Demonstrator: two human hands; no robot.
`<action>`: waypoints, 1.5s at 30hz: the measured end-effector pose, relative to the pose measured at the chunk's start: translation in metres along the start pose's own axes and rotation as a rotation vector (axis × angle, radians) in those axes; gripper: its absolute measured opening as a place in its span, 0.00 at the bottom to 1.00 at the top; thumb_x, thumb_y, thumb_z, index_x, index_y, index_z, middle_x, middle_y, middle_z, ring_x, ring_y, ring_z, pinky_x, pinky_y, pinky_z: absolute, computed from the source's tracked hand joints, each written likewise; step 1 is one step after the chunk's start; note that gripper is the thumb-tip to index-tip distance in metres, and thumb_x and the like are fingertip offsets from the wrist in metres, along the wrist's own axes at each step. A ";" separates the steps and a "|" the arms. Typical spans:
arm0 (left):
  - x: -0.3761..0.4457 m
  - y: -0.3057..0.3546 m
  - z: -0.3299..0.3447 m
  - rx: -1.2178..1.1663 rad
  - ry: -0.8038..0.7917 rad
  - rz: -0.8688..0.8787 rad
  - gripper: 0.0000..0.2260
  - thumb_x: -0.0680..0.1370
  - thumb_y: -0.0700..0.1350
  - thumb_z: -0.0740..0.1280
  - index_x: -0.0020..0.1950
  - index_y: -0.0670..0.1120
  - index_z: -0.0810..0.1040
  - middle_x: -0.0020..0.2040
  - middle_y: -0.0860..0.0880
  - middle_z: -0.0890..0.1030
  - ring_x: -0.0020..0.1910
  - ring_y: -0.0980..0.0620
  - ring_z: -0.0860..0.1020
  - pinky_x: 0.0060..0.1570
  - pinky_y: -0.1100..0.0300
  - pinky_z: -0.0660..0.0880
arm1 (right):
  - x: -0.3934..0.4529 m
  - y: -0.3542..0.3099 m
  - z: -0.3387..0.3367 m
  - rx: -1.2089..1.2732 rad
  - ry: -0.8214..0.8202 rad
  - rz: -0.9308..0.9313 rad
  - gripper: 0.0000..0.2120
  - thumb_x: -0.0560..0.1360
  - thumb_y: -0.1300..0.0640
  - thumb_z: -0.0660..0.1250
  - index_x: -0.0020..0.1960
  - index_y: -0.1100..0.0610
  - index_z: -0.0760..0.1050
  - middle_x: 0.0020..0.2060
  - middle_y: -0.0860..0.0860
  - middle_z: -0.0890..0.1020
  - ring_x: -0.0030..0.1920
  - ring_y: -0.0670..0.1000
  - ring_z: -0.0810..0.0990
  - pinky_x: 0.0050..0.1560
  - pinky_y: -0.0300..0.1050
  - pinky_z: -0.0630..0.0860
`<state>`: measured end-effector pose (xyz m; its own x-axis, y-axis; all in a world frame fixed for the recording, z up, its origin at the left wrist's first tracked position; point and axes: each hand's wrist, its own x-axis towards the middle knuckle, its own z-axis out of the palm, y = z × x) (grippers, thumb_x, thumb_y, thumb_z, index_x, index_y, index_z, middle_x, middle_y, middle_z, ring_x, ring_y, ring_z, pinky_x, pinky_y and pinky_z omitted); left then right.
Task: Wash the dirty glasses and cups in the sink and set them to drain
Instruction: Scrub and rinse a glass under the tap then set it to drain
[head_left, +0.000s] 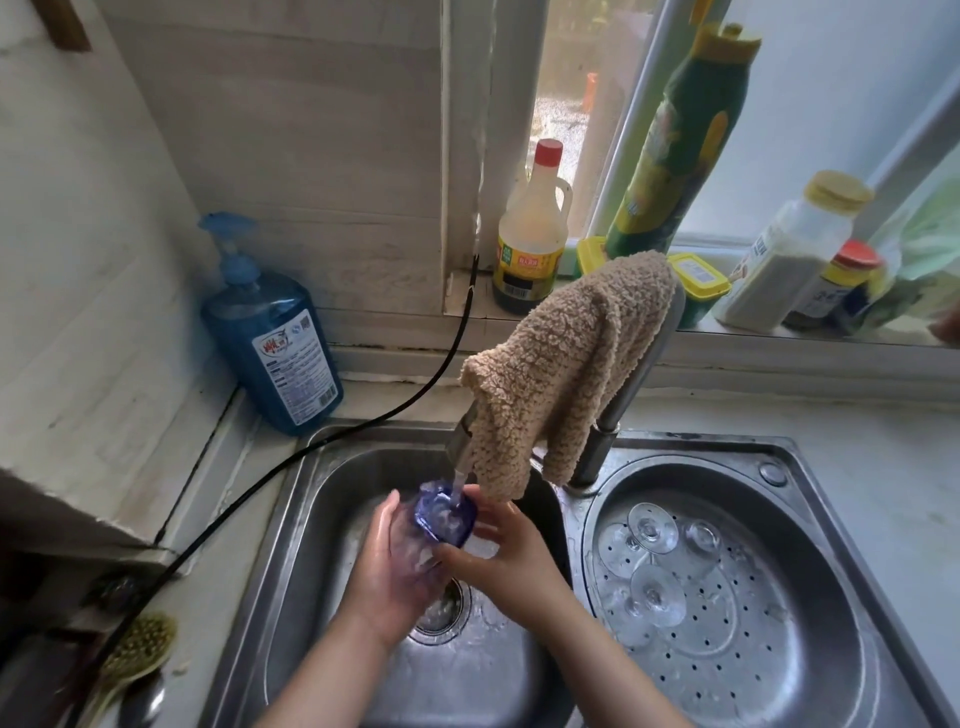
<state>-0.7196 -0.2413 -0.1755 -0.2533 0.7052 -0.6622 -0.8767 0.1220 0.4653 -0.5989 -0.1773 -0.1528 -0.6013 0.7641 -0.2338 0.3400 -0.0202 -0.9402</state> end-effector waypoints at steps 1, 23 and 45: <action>-0.001 0.001 0.003 0.108 -0.002 0.090 0.20 0.76 0.57 0.63 0.59 0.43 0.79 0.54 0.39 0.82 0.49 0.42 0.80 0.44 0.53 0.78 | -0.002 0.004 -0.005 0.022 -0.016 0.018 0.27 0.59 0.46 0.75 0.56 0.46 0.75 0.52 0.45 0.82 0.53 0.43 0.80 0.58 0.42 0.76; -0.019 -0.048 0.014 0.452 -0.201 -0.198 0.19 0.77 0.53 0.59 0.58 0.41 0.80 0.52 0.37 0.83 0.49 0.41 0.81 0.43 0.50 0.79 | -0.077 0.006 -0.035 -0.460 0.246 -0.084 0.25 0.59 0.39 0.72 0.55 0.39 0.71 0.44 0.31 0.74 0.50 0.35 0.74 0.52 0.30 0.69; 0.032 -0.178 0.100 1.836 -0.012 0.132 0.30 0.81 0.54 0.57 0.77 0.40 0.52 0.79 0.42 0.51 0.77 0.47 0.55 0.72 0.58 0.57 | -0.082 0.167 -0.225 -0.324 0.539 0.493 0.22 0.62 0.50 0.77 0.49 0.50 0.69 0.42 0.48 0.79 0.40 0.49 0.76 0.35 0.39 0.69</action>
<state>-0.5305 -0.1706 -0.2205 -0.2653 0.7759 -0.5724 0.6461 0.5837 0.4918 -0.3302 -0.0983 -0.2354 0.0774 0.9244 -0.3736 0.7188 -0.3114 -0.6216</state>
